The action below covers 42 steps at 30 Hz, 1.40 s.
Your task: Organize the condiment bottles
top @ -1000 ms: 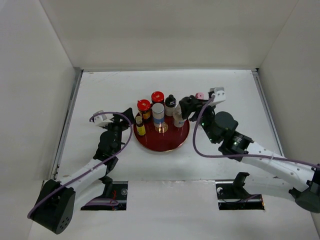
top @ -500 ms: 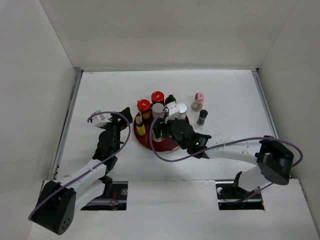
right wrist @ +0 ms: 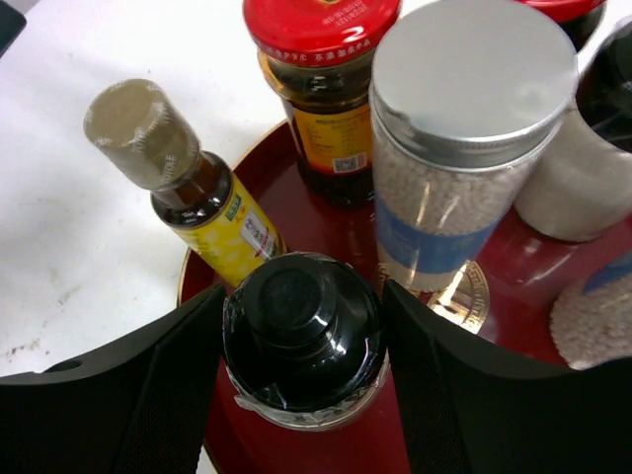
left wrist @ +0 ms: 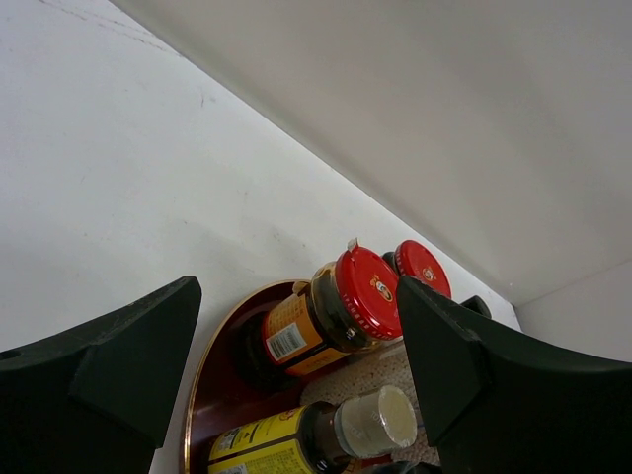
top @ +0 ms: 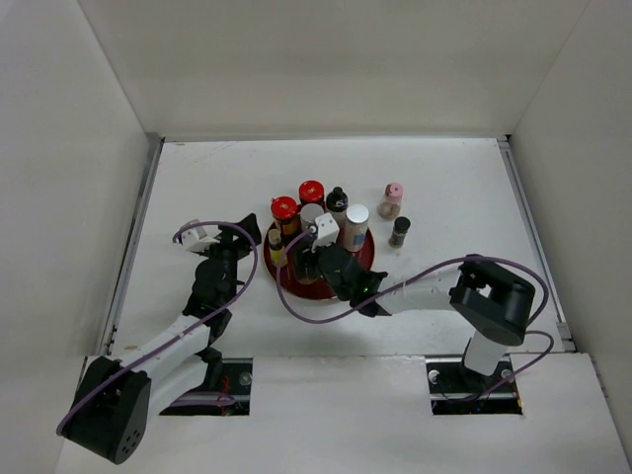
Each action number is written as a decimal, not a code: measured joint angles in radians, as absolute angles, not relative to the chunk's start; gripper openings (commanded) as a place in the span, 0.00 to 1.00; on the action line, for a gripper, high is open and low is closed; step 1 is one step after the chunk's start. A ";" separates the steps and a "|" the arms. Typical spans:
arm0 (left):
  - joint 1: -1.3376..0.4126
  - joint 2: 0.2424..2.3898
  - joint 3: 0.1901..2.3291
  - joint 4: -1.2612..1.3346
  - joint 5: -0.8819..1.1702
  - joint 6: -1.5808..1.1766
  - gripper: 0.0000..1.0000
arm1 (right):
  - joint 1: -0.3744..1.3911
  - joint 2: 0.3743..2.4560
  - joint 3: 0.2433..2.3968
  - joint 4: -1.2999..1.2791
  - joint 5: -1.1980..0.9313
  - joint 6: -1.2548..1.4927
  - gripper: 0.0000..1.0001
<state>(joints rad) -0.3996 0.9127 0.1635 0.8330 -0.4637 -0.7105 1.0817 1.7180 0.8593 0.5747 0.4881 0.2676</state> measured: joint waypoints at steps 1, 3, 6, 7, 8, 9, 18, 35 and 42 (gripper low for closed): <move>-0.400 0.913 0.163 0.833 -0.463 -0.710 0.80 | 1.089 1.725 0.860 0.590 0.495 0.266 0.74; -0.400 0.917 0.163 0.834 -0.463 -0.711 0.80 | 1.101 1.728 0.860 0.601 0.497 0.269 0.79; -0.400 0.926 0.163 0.834 -0.463 -0.711 0.80 | 1.115 1.722 0.860 0.613 0.498 0.265 0.87; -0.400 0.926 0.163 0.834 -0.463 -0.711 0.80 | 1.119 1.713 0.859 0.607 0.498 0.263 0.88; -0.400 0.926 0.163 0.834 -0.463 -0.711 0.80 | 1.120 1.697 0.858 0.601 0.497 0.262 0.88; -0.400 0.926 0.163 0.834 -0.463 -0.711 0.80 | 1.120 1.668 0.853 0.593 0.496 0.261 0.87; -0.402 0.923 0.163 0.834 -0.462 -0.710 0.64 | 0.875 1.211 0.739 0.566 0.554 0.284 0.33; -0.413 0.927 0.163 0.834 -0.461 -0.711 0.65 | 0.545 1.431 0.702 0.219 0.596 0.418 0.70; -0.414 0.942 0.163 0.835 -0.460 -0.711 0.65 | 0.540 1.473 0.723 0.209 0.572 0.432 0.52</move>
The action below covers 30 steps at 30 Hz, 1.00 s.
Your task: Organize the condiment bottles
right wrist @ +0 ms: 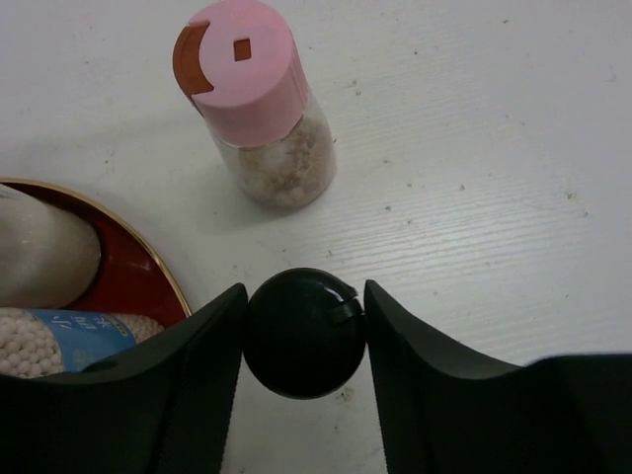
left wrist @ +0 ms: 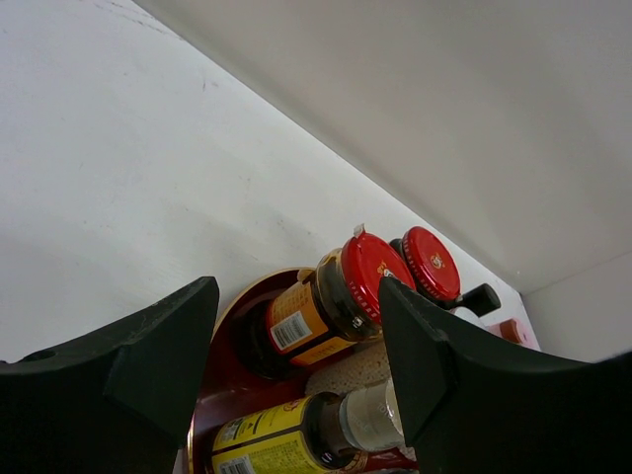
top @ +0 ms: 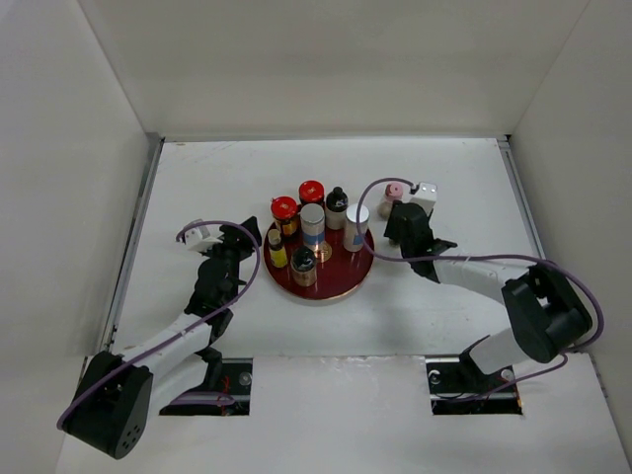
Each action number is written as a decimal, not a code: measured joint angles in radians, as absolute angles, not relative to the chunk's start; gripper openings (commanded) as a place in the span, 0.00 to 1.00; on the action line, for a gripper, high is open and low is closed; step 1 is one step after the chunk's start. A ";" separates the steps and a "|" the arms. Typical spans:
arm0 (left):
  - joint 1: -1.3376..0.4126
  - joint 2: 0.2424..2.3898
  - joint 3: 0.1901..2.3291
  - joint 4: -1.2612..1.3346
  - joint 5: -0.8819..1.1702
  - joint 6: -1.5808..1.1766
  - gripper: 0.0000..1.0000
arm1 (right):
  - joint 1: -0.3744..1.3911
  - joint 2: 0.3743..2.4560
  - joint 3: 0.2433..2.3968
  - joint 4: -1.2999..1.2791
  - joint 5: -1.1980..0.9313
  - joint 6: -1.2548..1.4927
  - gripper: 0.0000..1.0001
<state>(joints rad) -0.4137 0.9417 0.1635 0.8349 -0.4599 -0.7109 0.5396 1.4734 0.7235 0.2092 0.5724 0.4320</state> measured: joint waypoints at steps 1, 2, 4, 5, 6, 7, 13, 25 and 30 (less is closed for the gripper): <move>-0.414 0.942 0.163 0.834 -0.460 -0.711 0.65 | 0.539 1.473 0.723 0.209 0.574 0.434 0.49; -0.414 0.942 0.163 0.835 -0.459 -0.711 0.65 | 0.538 1.472 0.723 0.210 0.576 0.435 0.47; -0.414 0.944 0.163 0.835 -0.459 -0.711 0.65 | 0.538 1.467 0.723 0.209 0.586 0.435 0.44; -0.414 0.944 0.163 0.834 -0.459 -0.711 0.65 | 0.542 1.460 0.723 0.208 0.593 0.434 0.43; -0.414 0.944 0.163 0.835 -0.459 -0.711 0.65 | 0.547 1.448 0.720 0.207 0.604 0.432 0.43; -0.414 0.944 0.163 0.835 -0.459 -0.711 0.65 | 0.558 1.428 0.716 0.202 0.617 0.429 0.43; -0.414 0.956 0.163 0.838 -0.459 -0.711 0.65 | 0.680 1.230 0.704 0.087 0.653 0.413 0.42; -0.414 0.967 0.163 0.850 -0.459 -0.711 0.65 | 0.882 1.243 0.764 0.001 0.546 0.410 0.40; -0.413 0.944 0.163 0.850 -0.459 -0.711 0.65 | 0.913 1.401 0.809 0.123 0.490 0.398 0.40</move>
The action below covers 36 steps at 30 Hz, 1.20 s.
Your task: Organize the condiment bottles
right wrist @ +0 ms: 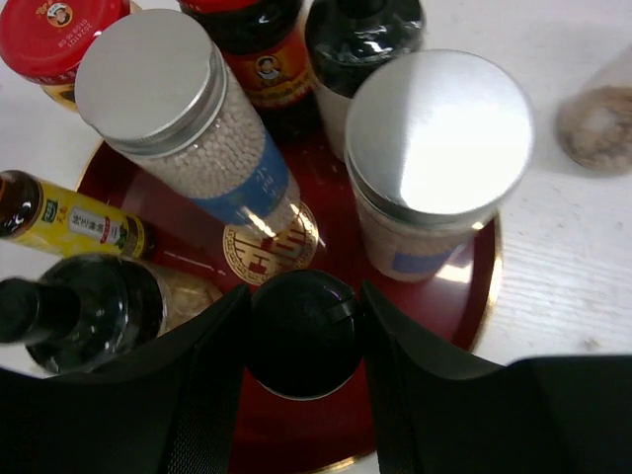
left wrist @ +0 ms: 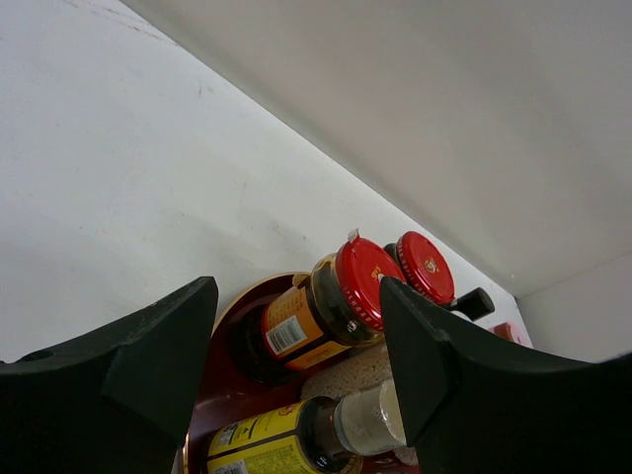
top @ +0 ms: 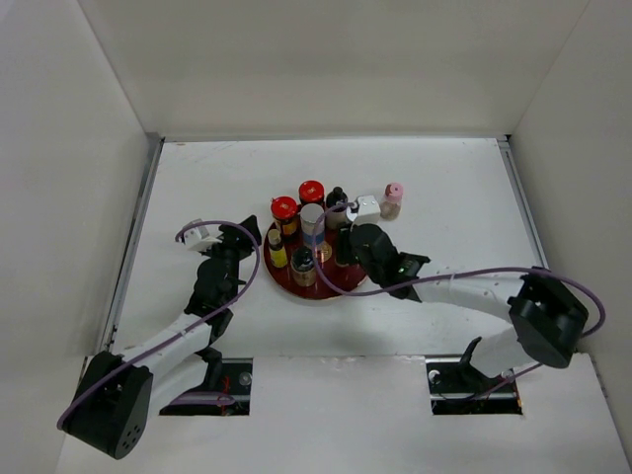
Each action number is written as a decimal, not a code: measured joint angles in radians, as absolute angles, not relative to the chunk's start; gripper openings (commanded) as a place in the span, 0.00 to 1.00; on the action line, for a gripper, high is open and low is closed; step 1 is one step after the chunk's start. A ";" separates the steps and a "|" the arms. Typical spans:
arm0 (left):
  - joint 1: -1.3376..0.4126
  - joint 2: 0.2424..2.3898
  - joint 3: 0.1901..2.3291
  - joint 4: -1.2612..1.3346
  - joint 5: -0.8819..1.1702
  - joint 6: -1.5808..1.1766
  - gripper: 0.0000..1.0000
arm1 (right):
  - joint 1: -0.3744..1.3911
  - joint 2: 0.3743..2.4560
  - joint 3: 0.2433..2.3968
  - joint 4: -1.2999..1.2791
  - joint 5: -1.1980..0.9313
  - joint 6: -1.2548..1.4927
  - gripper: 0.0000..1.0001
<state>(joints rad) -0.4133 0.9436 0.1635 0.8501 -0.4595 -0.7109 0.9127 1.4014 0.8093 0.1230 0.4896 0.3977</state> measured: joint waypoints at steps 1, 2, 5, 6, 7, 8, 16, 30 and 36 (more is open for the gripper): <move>-0.413 0.942 0.163 0.851 -0.459 -0.711 0.65 | 0.915 1.435 0.820 0.146 0.487 0.395 0.40; -0.413 0.941 0.163 0.851 -0.459 -0.711 0.65 | 0.917 1.462 0.828 0.167 0.485 0.389 0.40; -0.413 0.940 0.163 0.851 -0.459 -0.711 0.65 | 0.918 1.541 0.851 0.233 0.485 0.369 0.40; -0.413 0.939 0.163 0.851 -0.459 -0.711 0.65 | 0.918 1.568 0.858 0.255 0.486 0.363 0.40; -0.413 0.938 0.163 0.851 -0.459 -0.711 0.66 | 0.918 1.589 0.863 0.271 0.488 0.358 0.40; -0.413 0.938 0.163 0.851 -0.459 -0.711 0.66 | 0.919 1.610 0.866 0.288 0.490 0.353 0.40; -0.413 0.938 0.163 0.851 -0.459 -0.711 0.66 | 0.934 1.668 0.878 0.369 0.511 0.321 0.71; -0.413 0.939 0.163 0.851 -0.459 -0.711 0.66 | 0.889 1.362 0.878 0.353 0.497 0.303 0.27; -0.413 0.939 0.163 0.851 -0.459 -0.711 0.66 | 0.611 1.435 0.903 0.351 0.497 0.317 0.72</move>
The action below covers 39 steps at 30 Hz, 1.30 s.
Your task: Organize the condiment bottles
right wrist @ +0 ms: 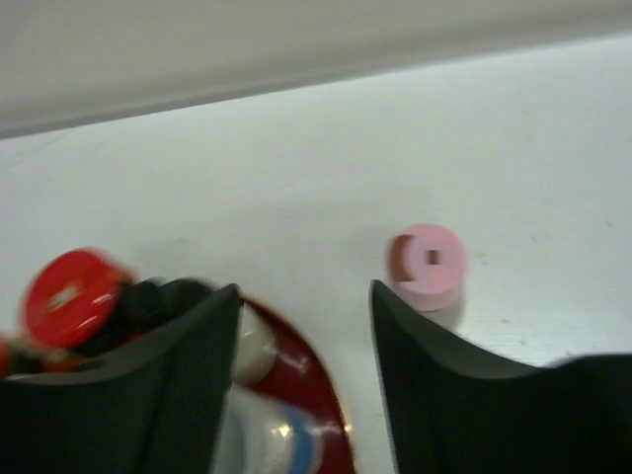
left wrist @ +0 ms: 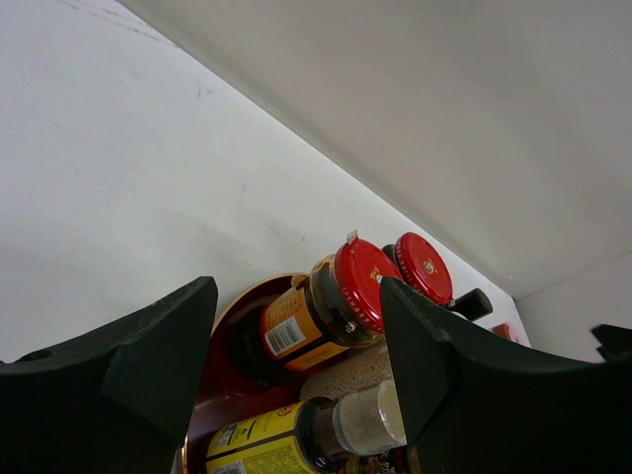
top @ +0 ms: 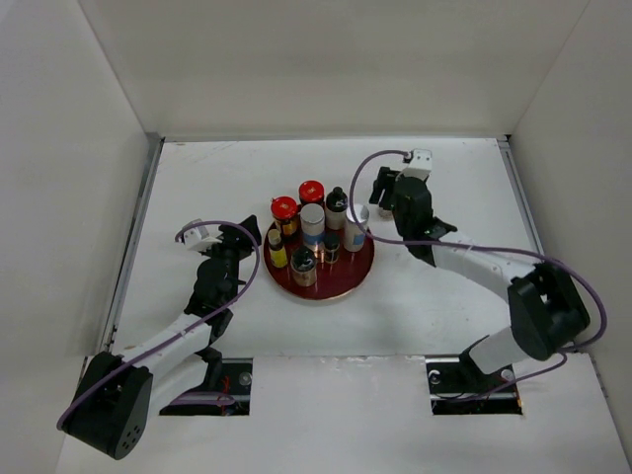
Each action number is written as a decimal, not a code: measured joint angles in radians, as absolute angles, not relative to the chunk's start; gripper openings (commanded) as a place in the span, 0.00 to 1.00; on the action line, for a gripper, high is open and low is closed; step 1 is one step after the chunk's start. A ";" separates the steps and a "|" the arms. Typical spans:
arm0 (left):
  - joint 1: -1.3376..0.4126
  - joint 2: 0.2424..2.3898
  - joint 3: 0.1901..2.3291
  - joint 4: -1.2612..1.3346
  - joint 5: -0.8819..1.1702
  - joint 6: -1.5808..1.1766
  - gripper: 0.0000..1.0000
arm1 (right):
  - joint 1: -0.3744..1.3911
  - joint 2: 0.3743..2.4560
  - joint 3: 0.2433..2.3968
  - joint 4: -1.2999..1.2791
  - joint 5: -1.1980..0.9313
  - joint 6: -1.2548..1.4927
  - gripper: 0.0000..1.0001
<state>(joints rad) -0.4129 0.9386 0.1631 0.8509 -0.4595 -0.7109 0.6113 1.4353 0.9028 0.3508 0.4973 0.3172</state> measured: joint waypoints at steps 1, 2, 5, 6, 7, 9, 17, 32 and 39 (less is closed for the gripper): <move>-0.413 0.939 0.163 0.851 -0.459 -0.711 0.66 | 0.571 1.468 0.912 0.342 0.496 0.321 0.76; -0.413 0.939 0.163 0.851 -0.459 -0.711 0.66 | 0.532 1.505 0.924 0.332 0.494 0.319 0.80; -0.413 0.939 0.163 0.851 -0.459 -0.711 0.66 | 0.448 1.600 0.960 0.297 0.479 0.320 0.83; -0.413 0.939 0.163 0.851 -0.459 -0.711 0.66 | 0.428 1.625 0.971 0.285 0.472 0.322 0.83; -0.413 0.939 0.163 0.851 -0.459 -0.711 0.66 | 0.415 1.646 0.984 0.275 0.464 0.323 0.83; -0.413 0.939 0.163 0.851 -0.459 -0.711 0.66 | 0.402 1.682 1.011 0.261 0.447 0.322 0.80; -0.414 0.945 0.163 0.851 -0.459 -0.711 0.66 | 0.400 1.764 1.102 0.253 0.392 0.321 0.68; -0.414 0.961 0.163 0.858 -0.459 -0.711 0.66 | 0.405 1.786 1.105 0.187 0.456 0.333 0.42; -0.413 0.955 0.163 0.857 -0.459 -0.711 0.66 | 0.485 1.506 0.933 0.189 0.527 0.345 0.40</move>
<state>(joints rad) -0.4129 0.9554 0.1631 0.8574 -0.4595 -0.7109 0.4850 1.5059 0.9333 0.1886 0.5270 0.3450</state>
